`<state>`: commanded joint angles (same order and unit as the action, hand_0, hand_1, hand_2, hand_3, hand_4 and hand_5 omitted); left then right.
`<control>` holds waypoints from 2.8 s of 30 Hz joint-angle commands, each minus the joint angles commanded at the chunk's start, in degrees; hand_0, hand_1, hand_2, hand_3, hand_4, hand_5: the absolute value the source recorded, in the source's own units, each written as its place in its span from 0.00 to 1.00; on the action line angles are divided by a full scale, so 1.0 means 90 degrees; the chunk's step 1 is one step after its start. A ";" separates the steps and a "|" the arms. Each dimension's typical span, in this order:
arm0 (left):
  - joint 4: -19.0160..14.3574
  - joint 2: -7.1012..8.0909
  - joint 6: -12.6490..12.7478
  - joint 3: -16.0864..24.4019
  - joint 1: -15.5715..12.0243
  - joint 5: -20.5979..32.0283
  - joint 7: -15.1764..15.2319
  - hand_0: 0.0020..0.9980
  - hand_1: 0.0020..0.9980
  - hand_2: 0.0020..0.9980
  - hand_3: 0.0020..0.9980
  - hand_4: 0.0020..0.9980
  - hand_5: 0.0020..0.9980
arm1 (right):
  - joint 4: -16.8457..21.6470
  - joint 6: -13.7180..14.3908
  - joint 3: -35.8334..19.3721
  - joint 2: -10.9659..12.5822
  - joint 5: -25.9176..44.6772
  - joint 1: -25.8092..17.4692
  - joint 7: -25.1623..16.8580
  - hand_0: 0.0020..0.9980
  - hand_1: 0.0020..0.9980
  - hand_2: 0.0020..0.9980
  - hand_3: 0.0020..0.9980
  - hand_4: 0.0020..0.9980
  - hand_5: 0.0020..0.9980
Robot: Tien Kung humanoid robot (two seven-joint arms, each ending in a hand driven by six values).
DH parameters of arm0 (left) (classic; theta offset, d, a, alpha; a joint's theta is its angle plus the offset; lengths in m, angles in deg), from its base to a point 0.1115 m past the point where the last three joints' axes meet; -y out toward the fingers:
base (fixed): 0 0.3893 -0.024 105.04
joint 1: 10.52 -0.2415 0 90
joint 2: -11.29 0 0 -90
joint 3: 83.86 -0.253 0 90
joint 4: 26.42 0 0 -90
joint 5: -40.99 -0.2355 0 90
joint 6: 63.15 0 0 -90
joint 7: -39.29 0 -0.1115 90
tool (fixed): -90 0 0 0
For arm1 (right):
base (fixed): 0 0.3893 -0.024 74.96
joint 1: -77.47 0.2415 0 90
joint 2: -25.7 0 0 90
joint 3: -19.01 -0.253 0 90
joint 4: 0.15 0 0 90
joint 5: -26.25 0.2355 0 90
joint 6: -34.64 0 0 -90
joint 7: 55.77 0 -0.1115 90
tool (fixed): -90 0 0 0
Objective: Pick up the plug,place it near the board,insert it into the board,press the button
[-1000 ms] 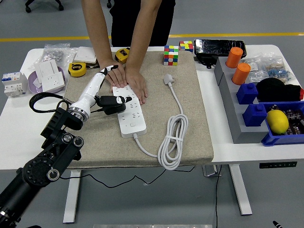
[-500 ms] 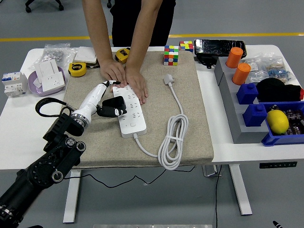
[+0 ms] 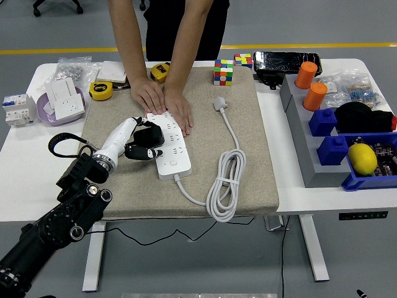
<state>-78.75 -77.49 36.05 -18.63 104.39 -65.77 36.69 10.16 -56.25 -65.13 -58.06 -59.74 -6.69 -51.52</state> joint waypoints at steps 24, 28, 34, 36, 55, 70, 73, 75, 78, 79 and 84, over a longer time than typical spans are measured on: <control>0.0102 -0.0047 -0.0050 0.0085 0.0094 0.0101 -0.0001 0.86 0.81 0.58 0.41 0.62 0.05 | 0.0000 0.0005 -0.0004 -0.0002 0.0030 0.0029 -0.0002 0.83 0.76 0.75 0.78 1.00 0.97; 0.0083 -0.0036 -0.0050 0.0120 0.0089 0.0088 -0.0010 0.77 0.60 0.45 0.35 0.55 0.03 | 0.0000 0.0007 -0.0003 -0.0004 0.0038 0.0031 -0.0005 0.83 0.76 0.75 0.78 1.00 0.97; 0.0075 -0.0023 -0.0080 0.0148 0.0078 0.0071 -0.0026 0.64 0.41 0.30 0.33 0.50 0.03 | 0.0000 0.0009 -0.0005 -0.0008 0.0041 0.0025 -0.0005 0.83 0.76 0.75 0.78 1.00 0.97; 0.0067 -0.0023 -0.0089 0.0164 0.0073 0.0057 -0.0024 0.64 0.41 0.30 0.33 0.50 0.03 | 0.0000 0.0010 -0.0003 -0.0009 0.0047 0.0023 -0.0006 0.83 0.76 0.75 0.78 1.00 0.97; -0.0254 0.0085 -0.0146 0.0480 -0.0046 -0.0103 0.0012 0.60 0.37 0.28 0.30 0.46 0.02 | 0.0000 0.0006 -0.0007 -0.0003 0.0022 -0.0004 -0.0005 0.83 0.76 0.75 0.78 1.00 0.97; -0.0564 0.0285 -0.0209 0.1134 -0.0172 -0.0734 -0.0096 0.60 0.39 0.28 0.30 0.47 0.02 | 0.0000 0.0011 -0.0027 -0.0003 0.0026 -0.0002 -0.0004 0.83 0.76 0.75 0.78 1.00 0.96; -0.0401 0.0299 -0.0203 0.1246 -0.0200 -0.0785 -0.0089 0.60 0.39 0.28 0.30 0.47 0.02 | 0.0000 0.0012 -0.0034 -0.0006 0.0026 -0.0005 -0.0001 0.83 0.76 0.75 0.78 1.00 0.96; -0.0263 0.0300 -0.0194 0.1314 -0.0229 -0.0793 -0.0080 0.60 0.39 0.28 0.31 0.48 0.04 | 0.0000 0.0015 -0.0034 -0.0009 0.0034 -0.0003 0.0002 0.83 0.76 0.75 0.78 1.00 0.96; -0.0142 0.0278 -0.0191 0.1373 -0.0253 -0.0711 -0.0041 0.60 0.39 0.28 0.31 0.48 0.04 | 0.0000 0.0018 -0.0022 -0.0013 0.0047 0.0004 0.0000 0.83 0.76 0.75 0.78 1.00 0.96; -0.0118 0.0269 -0.0190 0.1384 -0.0262 -0.0635 -0.0011 0.60 0.39 0.28 0.31 0.48 0.04 | 0.0000 0.0018 -0.0018 -0.0014 0.0054 0.0007 -0.0003 0.83 0.76 0.75 0.78 1.00 0.96; -0.0095 0.0243 -0.0304 0.1375 -0.0269 -0.0400 0.0072 0.62 0.52 0.39 0.36 0.65 0.12 | 0.0000 0.0019 -0.0021 -0.0015 0.0056 0.0020 -0.0006 0.83 0.76 0.75 0.78 1.00 0.96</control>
<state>-79.61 -75.30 33.31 -6.26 101.96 -69.37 37.34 10.16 -56.09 -65.32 -58.20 -59.24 -6.51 -51.57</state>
